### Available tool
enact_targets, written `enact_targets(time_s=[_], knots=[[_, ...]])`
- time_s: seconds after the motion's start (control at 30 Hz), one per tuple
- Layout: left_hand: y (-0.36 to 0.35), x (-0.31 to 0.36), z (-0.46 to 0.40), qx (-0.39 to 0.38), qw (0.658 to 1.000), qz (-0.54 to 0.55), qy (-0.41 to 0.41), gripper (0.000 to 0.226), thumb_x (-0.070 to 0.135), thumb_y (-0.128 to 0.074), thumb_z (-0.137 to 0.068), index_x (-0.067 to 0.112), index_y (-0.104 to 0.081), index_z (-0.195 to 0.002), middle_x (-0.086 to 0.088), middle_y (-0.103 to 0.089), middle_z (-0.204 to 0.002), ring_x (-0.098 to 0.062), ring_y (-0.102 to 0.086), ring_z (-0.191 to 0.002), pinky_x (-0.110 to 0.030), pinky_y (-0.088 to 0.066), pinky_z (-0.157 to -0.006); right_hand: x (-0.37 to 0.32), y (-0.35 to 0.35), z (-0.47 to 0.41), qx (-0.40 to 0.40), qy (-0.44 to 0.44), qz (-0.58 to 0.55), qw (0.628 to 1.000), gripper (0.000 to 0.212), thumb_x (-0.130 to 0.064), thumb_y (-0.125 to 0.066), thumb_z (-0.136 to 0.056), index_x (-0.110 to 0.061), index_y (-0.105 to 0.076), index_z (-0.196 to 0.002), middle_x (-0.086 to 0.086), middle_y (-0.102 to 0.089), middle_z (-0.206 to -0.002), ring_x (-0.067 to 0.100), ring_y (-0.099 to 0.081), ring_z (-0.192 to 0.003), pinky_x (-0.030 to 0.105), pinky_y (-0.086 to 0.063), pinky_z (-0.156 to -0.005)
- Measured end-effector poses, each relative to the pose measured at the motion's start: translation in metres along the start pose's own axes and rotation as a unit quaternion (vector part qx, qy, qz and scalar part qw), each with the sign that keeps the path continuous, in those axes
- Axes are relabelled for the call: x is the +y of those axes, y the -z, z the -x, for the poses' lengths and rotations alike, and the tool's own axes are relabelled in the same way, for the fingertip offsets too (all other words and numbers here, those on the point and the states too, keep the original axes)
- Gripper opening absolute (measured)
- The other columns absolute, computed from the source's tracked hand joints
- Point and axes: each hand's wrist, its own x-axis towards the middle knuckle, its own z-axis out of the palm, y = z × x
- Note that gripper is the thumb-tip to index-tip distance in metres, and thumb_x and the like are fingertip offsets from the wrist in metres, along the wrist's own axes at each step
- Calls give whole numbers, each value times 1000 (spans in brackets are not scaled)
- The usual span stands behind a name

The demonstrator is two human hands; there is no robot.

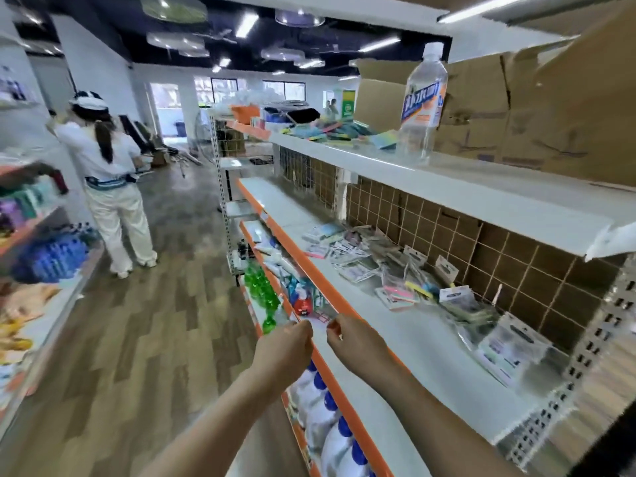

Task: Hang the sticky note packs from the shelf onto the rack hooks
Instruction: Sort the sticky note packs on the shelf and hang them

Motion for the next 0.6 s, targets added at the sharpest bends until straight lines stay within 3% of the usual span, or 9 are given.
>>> enact_targets(time_s=[0.07, 0.2, 0.33, 0.47, 0.6], knots=[[-5, -8, -19, 2, 1000, -2, 3, 20, 22, -38, -96, 19, -55, -106, -1, -63, -106, -22, -59, -97, -30, -43, -68, 6, -7, -22, 6, -9, 2, 1000, 15, -30, -42, -95, -21, -52, -90, 5, -64, -97, 24, -59, -85, 30, -39, -65], [-15, -21, -63, 7, 1000, 8, -8, 20, 22, -38, -98, 19, -56, -107, 0, -63, -106, -20, -61, -92, -28, -43, -62, 19, -15, -64, 12, -29, -19, 999, 19, -32, -44, -97, -21, -59, -102, 0, -65, -104, 19, -61, -90, 33, -52, -77], [-26, -29, -113, -5, 999, 21, -27, 21, 22, -39, -97, 19, -57, -106, -2, -64, -104, -22, -61, -92, -34, -53, -69, 38, -22, -106, 26, -58, -21, 998, 19, -31, -45, -96, -20, -59, -101, -1, -65, -103, 16, -59, -87, 28, -46, -70], [-42, -32, -166, -20, 997, 28, -76, 15, 17, -37, -93, 17, -52, -94, -5, -62, -96, -26, -59, -85, -33, -43, -60, 55, -26, -147, 30, -87, -1, 996, 21, -27, -45, -95, -17, -60, -106, 1, -63, -110, 19, -59, -98, 28, -44, -75], [-59, -35, -222, -41, 992, 31, -117, 21, 18, -37, -95, 15, -55, -106, -5, -62, -103, -28, -60, -96, -32, -42, -63, 73, -30, -187, 36, -143, 12, 989, 19, -28, -44, -95, -17, -58, -102, 2, -62, -108, 23, -58, -98, 32, -45, -77]])
